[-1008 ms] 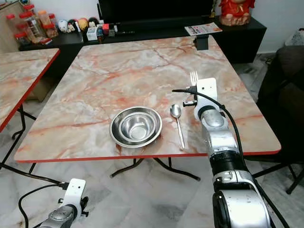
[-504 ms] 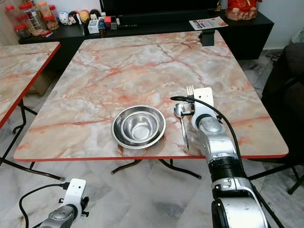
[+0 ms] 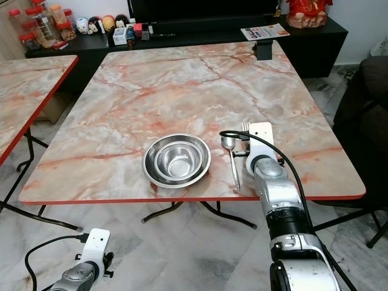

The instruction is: Setting the table

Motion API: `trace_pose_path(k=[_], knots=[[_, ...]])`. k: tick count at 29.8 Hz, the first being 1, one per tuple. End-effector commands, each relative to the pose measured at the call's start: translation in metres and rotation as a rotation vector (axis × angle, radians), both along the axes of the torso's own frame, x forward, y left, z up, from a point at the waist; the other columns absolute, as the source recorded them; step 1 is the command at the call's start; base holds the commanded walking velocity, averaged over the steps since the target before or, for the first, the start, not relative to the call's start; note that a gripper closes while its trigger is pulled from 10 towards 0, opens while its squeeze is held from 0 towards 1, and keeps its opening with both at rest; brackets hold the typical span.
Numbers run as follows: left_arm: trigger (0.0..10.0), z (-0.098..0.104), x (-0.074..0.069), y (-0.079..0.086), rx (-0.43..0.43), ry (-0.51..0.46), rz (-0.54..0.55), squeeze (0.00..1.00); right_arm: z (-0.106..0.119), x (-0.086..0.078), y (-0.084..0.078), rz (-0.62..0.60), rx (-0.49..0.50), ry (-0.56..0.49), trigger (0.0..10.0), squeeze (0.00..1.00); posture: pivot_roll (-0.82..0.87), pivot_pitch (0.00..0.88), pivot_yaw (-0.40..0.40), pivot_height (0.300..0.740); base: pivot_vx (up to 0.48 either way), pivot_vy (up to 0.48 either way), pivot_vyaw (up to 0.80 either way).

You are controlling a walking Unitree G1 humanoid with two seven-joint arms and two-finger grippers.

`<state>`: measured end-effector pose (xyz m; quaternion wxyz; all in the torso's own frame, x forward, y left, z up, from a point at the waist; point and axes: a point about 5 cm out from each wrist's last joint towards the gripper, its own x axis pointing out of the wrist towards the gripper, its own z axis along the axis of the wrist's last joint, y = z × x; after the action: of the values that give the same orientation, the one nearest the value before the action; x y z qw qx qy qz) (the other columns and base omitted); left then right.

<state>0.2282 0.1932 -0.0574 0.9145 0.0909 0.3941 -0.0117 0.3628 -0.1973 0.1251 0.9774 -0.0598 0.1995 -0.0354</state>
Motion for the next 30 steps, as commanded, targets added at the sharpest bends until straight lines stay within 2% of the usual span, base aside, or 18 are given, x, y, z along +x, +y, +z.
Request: trace_pose_path(k=[1,11,30], knots=[[10.0,-0.001,-0.001,0.003,0.006,0.013,0.001,0.00,0.003,0.001,0.002,-0.012,0.022,-0.028,10.0,0.00,-0.08,0.078,0.084,0.740,0.000,0.000,0.00],[10.0,-0.001,-0.002,0.003,0.007,0.013,0.005,0.00,0.001,0.008,0.007,-0.009,0.032,-0.045,10.0,0.00,-0.08,0.089,0.085,0.740,0.000,0.000,0.00],[10.0,-0.001,-0.001,0.003,0.009,0.011,0.005,0.00,-0.010,0.011,0.006,-0.022,0.046,-0.061,10.0,0.00,-0.07,0.090,0.085,0.740,0.000,0.000,0.00]])
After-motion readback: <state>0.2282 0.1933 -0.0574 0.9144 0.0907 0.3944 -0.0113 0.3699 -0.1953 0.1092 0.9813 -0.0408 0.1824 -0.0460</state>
